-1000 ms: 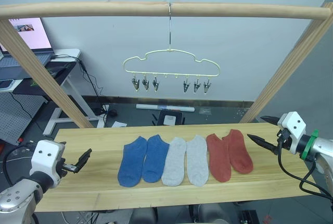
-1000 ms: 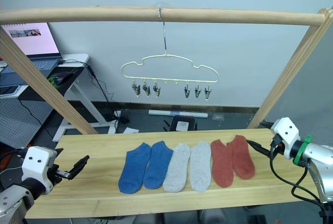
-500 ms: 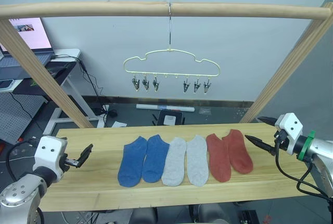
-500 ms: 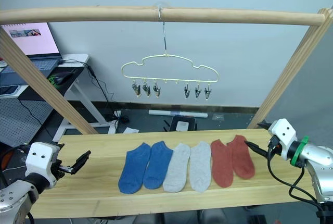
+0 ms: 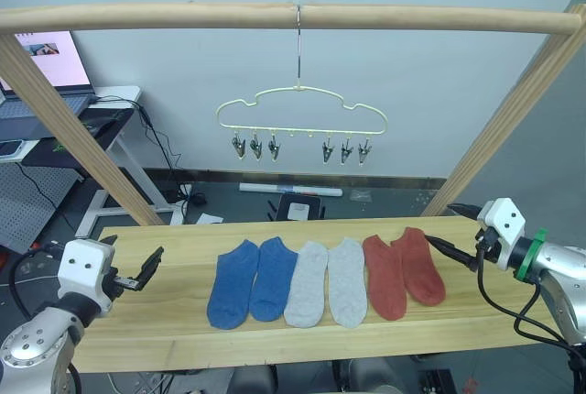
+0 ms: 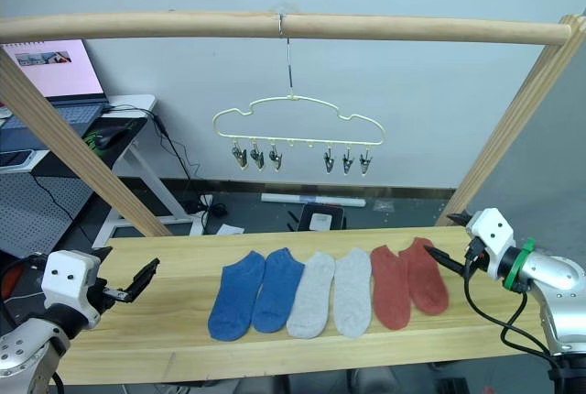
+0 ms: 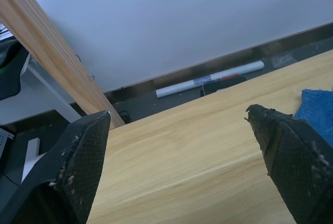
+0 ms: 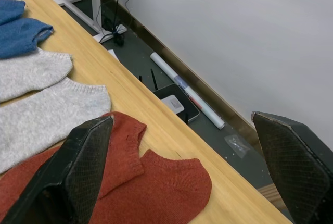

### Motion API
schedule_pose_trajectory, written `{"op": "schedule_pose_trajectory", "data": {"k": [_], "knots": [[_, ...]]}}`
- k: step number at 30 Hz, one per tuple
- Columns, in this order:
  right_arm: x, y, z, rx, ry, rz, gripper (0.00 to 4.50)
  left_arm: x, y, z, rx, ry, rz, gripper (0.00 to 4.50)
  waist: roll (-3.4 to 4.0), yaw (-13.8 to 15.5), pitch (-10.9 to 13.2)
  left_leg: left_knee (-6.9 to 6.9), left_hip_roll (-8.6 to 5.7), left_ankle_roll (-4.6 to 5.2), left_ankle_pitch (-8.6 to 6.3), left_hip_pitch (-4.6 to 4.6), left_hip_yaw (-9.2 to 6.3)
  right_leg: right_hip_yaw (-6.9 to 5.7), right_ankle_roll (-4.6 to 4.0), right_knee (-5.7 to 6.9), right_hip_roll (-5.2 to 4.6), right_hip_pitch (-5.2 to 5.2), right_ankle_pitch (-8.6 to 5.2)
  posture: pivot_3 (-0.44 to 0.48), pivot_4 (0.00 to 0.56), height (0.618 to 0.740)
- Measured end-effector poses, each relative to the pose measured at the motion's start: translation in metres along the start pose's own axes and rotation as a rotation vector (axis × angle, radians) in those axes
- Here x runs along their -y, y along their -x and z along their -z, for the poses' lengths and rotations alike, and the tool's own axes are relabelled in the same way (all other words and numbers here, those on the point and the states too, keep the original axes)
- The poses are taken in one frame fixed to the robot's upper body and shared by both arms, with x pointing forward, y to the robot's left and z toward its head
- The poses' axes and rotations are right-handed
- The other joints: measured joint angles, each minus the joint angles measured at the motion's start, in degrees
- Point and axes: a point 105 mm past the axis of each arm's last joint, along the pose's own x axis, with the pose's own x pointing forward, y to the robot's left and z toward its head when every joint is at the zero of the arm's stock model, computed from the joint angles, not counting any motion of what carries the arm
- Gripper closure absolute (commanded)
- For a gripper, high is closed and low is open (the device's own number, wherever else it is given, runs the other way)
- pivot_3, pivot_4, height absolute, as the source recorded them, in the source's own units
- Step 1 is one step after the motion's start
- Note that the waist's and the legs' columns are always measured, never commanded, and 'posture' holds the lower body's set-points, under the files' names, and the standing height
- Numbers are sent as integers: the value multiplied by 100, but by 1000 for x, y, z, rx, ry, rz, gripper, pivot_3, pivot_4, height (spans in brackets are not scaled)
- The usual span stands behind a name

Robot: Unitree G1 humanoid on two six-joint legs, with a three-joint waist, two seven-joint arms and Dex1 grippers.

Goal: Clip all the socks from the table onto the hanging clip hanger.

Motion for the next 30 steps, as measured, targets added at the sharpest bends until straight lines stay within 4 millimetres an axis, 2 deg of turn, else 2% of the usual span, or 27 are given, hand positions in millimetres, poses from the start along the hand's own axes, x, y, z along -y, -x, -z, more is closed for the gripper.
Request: {"op": "schedule_pose_trajectory", "data": {"k": [6, 8, 11, 15, 19, 22, 26, 30], "knots": [[0, -15, -40, 133, 11, 9, 52, -2, 1, -1, 17, 9, -28, 0, 3, -2, 3, 1, 2, 0, 0, 1, -2, 0, -1, 5, 1, -1, 0, 19, 146, 738], [-3, -21, -60, 191, 24, -8, 52, 0, 0, 1, 21, 25, -38, 0, 2, -5, 6, 0, 4, 0, 0, -1, -2, 1, 0, 4, 1, -1, 0, 16, 148, 738], [-14, -29, -86, 253, 76, -62, 52, 5, -3, -6, 58, 46, -43, 0, 0, -2, 10, 0, 4, 0, 0, -3, -6, -2, 0, 4, 1, -1, 0, 13, 152, 738], [-32, -36, -108, 297, 111, -153, 52, 12, -10, -15, 101, 93, -54, 0, 0, 12, 16, 1, 4, 0, 0, -12, -17, -5, 5, 2, 0, -2, 3, 5, 158, 738], [-52, -43, -135, 362, 148, -250, 52, 34, -27, -34, 165, 133, -6, 0, -6, 8, 48, 9, 2, 0, 0, -22, -28, -7, 11, 1, 0, -3, 7, 4, 163, 738], [-61, -44, -144, 388, 152, -286, 52, 44, -38, -50, 221, 145, 19, 0, -16, 7, 66, 8, 1, 0, 0, -27, -35, -10, 16, -2, 0, -2, 10, 1, 172, 738], [-66, -47, -143, 376, 128, -305, 52, 55, -49, -69, 281, 145, 57, 0, -17, 4, 113, 8, -1, 0, 0, -40, -41, -12, 8, -4, 1, -9, 16, -13, 180, 738], [-69, -46, -147, 383, 138, -311, 0, 63, -59, -84, 338, 151, 78, 869, -12, 0, 136, 8, -3, 0, 0, -53, -46, -23, -3, -13, 1, -14, 25, -28, 183, 738]]}}
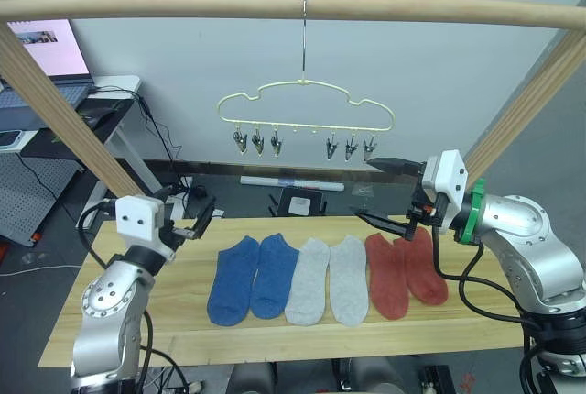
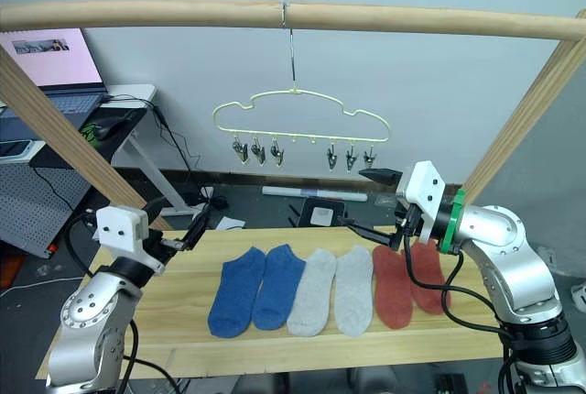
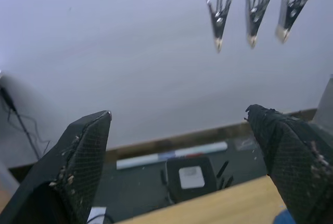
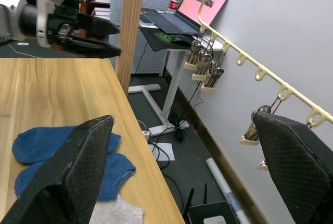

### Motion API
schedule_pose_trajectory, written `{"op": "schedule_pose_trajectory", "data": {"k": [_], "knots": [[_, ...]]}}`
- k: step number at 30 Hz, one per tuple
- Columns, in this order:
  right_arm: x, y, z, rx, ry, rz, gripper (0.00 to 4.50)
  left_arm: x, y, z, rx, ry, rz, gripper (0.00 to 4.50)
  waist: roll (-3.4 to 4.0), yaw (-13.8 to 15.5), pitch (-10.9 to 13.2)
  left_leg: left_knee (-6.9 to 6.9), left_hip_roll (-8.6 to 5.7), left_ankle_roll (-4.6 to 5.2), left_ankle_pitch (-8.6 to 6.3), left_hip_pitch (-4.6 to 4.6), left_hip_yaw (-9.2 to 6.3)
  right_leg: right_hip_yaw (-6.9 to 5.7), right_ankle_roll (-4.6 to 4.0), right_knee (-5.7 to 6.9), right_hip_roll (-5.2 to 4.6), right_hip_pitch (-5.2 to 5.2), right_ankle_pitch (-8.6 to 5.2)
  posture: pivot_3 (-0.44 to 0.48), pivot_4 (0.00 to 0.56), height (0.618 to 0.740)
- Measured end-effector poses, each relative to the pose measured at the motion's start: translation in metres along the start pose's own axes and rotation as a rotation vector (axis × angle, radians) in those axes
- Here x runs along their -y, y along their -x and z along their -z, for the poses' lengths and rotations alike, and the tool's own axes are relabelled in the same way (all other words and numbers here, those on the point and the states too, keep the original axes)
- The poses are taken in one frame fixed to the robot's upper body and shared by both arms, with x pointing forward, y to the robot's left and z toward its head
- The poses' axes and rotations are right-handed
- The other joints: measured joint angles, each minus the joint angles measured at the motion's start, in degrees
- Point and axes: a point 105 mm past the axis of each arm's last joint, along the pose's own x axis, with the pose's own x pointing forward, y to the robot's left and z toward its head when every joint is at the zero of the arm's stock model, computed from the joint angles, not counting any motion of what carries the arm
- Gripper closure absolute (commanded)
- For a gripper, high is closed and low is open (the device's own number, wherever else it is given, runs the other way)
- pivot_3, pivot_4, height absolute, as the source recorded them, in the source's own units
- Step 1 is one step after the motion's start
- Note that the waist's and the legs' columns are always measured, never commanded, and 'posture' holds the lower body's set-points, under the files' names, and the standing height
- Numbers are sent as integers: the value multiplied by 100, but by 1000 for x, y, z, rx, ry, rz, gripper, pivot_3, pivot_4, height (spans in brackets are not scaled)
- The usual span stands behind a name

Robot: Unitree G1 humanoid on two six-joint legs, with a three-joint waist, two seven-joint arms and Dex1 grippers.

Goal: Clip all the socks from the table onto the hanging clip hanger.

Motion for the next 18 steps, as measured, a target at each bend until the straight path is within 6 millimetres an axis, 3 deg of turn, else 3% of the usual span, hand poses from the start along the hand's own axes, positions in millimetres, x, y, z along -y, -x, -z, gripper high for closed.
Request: {"op": "schedule_pose_trajectory", "data": {"k": [3, 18], "knots": [[0, 0, -1, -1, -1, 6, 0, 2, -7, 1, 9, 18, 1, 1780, 3, -10, 12, 0, 0, 0, 0, -1, 0, 0, 0, -1, 0, 0, 1, -36, 185, 738], [-5, -12, -18, 47, 20, 1, 0, 16, -43, -3, 66, 103, 57, 1780, 6, -19, 51, 3, -4, 0, 0, -6, -2, -6, 17, -4, 3, 0, -5, -58, 195, 738]]}}
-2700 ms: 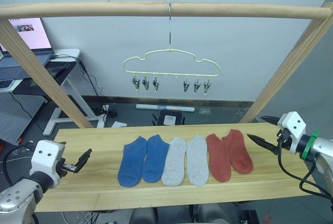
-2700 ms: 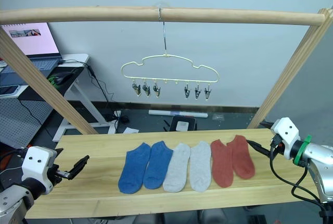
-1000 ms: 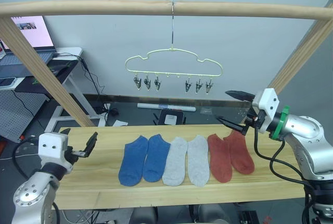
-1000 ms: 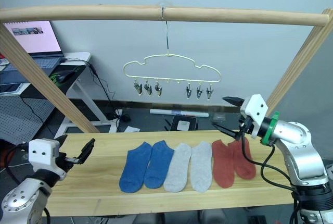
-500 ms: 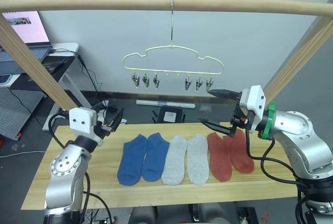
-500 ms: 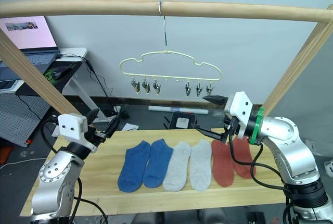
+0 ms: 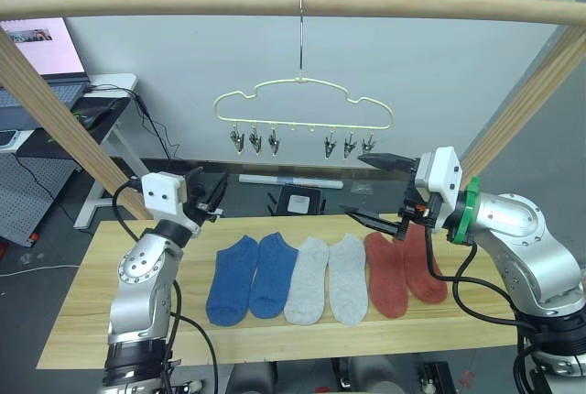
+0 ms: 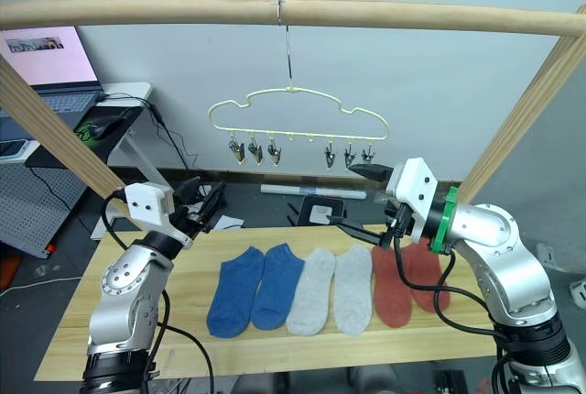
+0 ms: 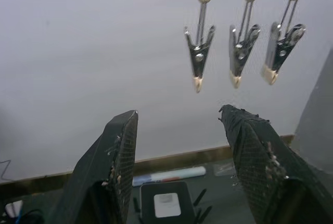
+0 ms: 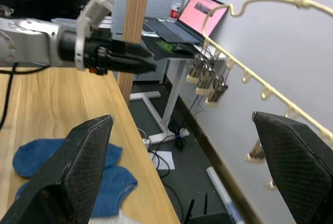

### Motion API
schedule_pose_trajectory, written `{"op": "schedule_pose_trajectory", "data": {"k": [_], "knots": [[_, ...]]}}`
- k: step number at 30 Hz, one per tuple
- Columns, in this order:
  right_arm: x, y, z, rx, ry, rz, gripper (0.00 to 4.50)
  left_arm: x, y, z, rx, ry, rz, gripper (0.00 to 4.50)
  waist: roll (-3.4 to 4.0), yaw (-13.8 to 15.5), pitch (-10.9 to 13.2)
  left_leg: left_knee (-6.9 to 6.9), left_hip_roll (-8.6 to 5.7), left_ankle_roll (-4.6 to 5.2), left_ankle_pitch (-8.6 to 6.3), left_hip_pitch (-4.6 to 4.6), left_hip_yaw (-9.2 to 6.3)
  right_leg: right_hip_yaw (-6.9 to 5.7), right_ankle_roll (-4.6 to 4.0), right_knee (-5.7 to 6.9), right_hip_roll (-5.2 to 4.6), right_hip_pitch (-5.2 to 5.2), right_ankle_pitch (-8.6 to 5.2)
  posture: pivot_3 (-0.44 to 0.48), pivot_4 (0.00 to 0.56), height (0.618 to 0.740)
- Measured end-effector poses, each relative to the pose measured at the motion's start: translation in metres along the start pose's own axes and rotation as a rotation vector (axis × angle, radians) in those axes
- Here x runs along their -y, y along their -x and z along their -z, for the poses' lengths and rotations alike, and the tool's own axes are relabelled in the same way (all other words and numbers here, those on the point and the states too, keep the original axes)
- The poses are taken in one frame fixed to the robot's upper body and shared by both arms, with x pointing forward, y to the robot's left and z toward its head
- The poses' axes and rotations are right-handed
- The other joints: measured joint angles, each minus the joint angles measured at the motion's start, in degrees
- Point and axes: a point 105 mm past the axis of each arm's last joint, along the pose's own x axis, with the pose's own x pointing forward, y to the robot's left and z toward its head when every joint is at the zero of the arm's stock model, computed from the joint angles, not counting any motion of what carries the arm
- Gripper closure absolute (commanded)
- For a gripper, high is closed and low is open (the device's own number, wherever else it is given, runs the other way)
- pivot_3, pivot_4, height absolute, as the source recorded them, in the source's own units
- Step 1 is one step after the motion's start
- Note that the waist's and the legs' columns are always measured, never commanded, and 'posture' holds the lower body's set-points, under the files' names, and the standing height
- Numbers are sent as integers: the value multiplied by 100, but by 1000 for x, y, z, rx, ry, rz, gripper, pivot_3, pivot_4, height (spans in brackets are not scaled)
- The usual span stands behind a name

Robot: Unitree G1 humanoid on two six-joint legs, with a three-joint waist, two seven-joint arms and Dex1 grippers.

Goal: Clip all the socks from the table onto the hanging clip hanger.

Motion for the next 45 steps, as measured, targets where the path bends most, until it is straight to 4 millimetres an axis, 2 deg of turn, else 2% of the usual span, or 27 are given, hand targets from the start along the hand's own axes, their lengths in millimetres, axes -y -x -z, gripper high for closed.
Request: {"op": "schedule_pose_trajectory", "data": {"k": [16, 22, 39, 45], "knots": [[1, -7, -5, 20, -7, 21, 0, 3, -35, -6, 16, 27, 60, 1780, -6, -107, 17, 0, 0, 0, 0, -12, -3, -12, -10, -7, 0, 0, 7, -88, 173, 738], [1, -8, -4, 16, -4, 29, 0, 1, -47, -16, 55, 17, 63, 1780, -6, -144, 17, 0, -2, 0, 0, -12, -1, -11, -9, -7, 0, 0, 8, -96, 165, 738], [1, -8, -4, 16, -4, 31, 0, 0, -54, -19, 108, 0, 48, 1780, -6, -248, 17, 0, -1, -1, 0, -14, -2, -11, -6, -7, -1, 0, 9, -98, 170, 738], [0, -9, -3, 14, -6, 25, 0, 0, -59, -30, 147, -14, 40, 1780, -6, -271, 17, 1, -2, -1, 0, -14, -2, -10, -5, -6, -1, 0, 10, -100, 170, 738]]}}
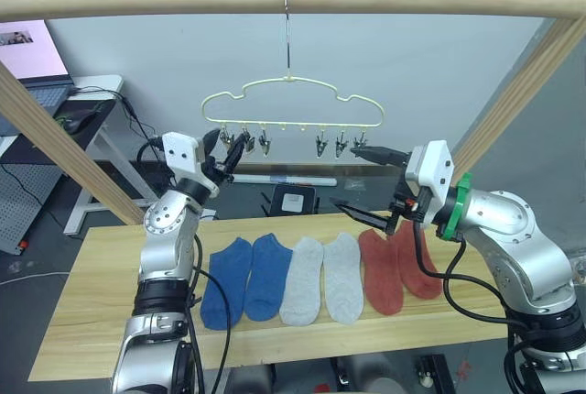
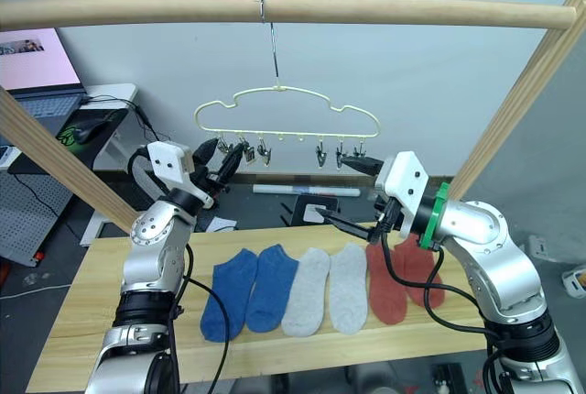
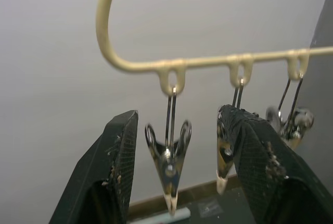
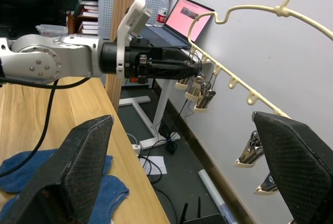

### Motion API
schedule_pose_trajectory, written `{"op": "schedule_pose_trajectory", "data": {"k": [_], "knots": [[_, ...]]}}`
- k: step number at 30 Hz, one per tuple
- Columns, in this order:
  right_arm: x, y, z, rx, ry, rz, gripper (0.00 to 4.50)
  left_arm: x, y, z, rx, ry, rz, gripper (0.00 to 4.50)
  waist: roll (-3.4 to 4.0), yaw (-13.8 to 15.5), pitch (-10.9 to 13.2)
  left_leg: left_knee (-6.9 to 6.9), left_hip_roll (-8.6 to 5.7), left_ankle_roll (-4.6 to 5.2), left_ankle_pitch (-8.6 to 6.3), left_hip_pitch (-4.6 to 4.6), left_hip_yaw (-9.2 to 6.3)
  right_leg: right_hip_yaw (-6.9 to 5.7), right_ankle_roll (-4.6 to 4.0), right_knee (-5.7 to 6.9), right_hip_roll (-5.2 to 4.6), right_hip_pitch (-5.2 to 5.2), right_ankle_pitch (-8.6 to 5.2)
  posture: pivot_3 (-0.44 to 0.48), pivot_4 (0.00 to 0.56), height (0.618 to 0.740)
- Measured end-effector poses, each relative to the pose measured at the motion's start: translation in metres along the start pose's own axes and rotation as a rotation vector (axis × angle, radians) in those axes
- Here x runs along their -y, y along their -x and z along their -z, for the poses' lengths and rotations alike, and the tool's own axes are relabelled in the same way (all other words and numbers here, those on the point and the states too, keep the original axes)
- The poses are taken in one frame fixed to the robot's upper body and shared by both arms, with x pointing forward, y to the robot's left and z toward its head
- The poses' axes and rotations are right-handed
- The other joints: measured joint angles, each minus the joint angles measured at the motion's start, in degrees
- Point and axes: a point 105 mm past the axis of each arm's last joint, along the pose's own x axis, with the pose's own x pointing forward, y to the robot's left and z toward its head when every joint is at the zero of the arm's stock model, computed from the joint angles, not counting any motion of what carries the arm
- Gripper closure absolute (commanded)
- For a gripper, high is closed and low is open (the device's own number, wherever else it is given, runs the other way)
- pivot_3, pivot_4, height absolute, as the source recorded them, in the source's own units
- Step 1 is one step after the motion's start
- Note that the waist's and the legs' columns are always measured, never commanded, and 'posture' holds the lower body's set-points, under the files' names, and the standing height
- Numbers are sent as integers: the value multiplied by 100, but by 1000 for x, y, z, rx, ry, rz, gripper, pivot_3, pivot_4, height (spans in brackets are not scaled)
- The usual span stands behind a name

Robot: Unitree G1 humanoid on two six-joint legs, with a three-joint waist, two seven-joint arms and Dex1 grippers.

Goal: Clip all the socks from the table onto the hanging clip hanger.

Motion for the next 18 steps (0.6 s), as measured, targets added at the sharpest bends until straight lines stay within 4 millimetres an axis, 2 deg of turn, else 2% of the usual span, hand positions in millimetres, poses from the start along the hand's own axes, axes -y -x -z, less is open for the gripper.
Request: {"op": "schedule_pose_trajectory", "data": {"k": [10, 18], "knots": [[0, 0, 0, 0, 0, -1, 0, -3, 1, 5, -16, 9, -17, 1780, 0, -8, 0, 0, 0, 0, 0, 0, 0, 0, 1, 0, 0, 0, 0, -100, 173, 738], [0, 0, 0, 0, 0, 1, 0, -2, 11, 17, -42, 34, -31, 1780, 0, -13, 0, 0, 2, 0, 0, 0, -1, 0, 2, 0, 0, 0, -1, -102, 176, 738]]}}
